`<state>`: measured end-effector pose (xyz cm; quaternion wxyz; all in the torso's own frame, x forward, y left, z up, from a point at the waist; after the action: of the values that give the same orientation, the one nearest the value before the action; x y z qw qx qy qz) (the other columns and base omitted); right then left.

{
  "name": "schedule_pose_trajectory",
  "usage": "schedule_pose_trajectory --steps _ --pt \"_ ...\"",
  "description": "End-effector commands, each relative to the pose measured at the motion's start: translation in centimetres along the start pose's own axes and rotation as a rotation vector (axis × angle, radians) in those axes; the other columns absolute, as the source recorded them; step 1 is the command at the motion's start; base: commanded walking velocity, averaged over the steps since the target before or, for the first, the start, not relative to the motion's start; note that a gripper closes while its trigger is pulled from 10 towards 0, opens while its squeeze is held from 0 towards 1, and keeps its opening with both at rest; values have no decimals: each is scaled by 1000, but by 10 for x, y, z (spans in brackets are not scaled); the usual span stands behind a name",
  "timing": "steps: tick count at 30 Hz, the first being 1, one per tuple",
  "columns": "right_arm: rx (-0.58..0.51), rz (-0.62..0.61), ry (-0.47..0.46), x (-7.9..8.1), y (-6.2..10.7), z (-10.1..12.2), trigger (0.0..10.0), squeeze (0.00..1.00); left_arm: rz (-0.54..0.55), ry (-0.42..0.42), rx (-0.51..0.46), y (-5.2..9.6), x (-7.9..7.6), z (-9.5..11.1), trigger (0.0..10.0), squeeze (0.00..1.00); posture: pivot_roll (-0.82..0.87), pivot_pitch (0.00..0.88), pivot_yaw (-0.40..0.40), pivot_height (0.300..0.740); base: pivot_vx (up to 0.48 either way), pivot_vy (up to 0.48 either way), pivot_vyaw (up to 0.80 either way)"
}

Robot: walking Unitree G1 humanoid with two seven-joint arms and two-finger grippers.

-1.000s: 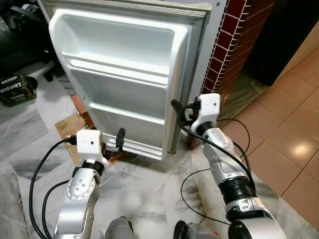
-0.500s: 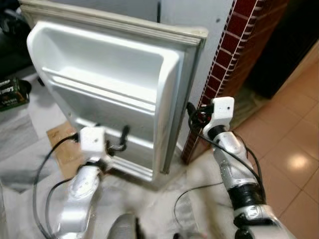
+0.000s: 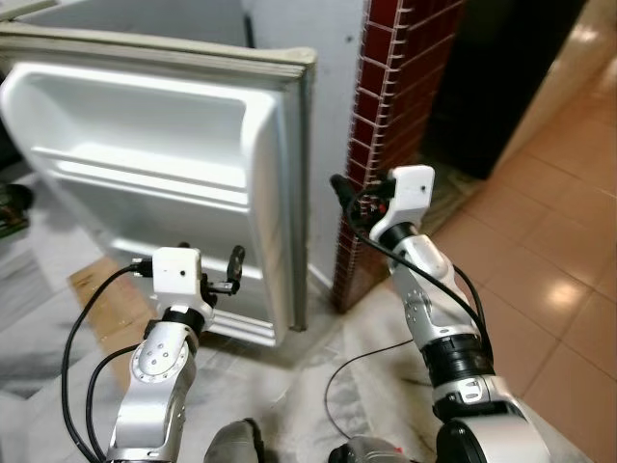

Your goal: Restocking fridge

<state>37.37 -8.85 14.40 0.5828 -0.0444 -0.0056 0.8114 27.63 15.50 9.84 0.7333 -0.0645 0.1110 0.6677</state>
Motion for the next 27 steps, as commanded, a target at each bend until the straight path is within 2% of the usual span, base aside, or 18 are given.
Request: schedule_pose_trajectory --steps 1,3,6,7,9,12,16,17,18,19,24,26,27 --pt "-14 24 -28 11 -9 6 10000 0 12 -10 12 1 4 -2 10000 0 79 137 26 740 0 0 0" --pt "3 103 -87 30 -17 7 10000 0 6 3 16 0 2 -2 10000 0 92 134 22 740 0 0 0" --pt "-20 161 -105 41 -21 13 10000 0 9 5 15 0 2 -1 10000 0 101 131 19 740 0 0 0" --pt "-50 235 -146 54 -23 21 10000 0 26 5 11 2 6 0 10000 0 107 129 15 740 0 0 0" --pt "-67 282 -175 61 -23 25 10000 0 40 2 8 4 9 1 10000 0 114 126 10 740 0 0 0" --pt "-93 398 -200 68 -14 27 10000 0 65 -7 3 7 15 1 10000 0 120 118 4 740 0 0 0" --pt "-98 461 -209 60 -3 24 10000 0 66 -6 0 5 15 2 10000 0 115 109 4 740 0 0 0" --pt "-100 485 -208 55 2 23 10000 0 66 -5 -1 4 15 2 10000 0 108 103 8 740 0 0 0" --pt "-96 536 -217 44 15 21 10000 0 60 -4 -4 1 14 2 10000 0 100 99 11 740 0 0 0" --pt "-96 536 -217 44 15 21 10000 0 60 -4 -4 1 14 2 10000 0 100 99 11 740 0 0 0" --pt "-80 625 -185 30 41 18 10000 0 40 -2 -2 -5 10 2 10000 0 71 85 26 740 0 0 0" --pt "-64 705 -178 26 63 18 10000 0 6 25 28 -9 5 0 10000 0 59 77 33 740 0 0 0" --pt "-58 718 -173 25 68 17 10000 0 -5 28 38 -9 3 -2 10000 0 59 77 33 740 0 0 0"
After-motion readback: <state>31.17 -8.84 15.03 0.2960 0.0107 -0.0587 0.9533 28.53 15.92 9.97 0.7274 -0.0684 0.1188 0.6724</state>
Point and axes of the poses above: a point about 5 cm out from each wrist's last joint towards the gripper, its own y axis pointing back from the gripper into the wrist, its own z axis along the axis of the wrist's last joint, x = y × z, the point moved 2 cm from there along -y, pointing out of the wrist towards the gripper, and after that the axes turned 13 degrees about y, right-handed, at the moved point
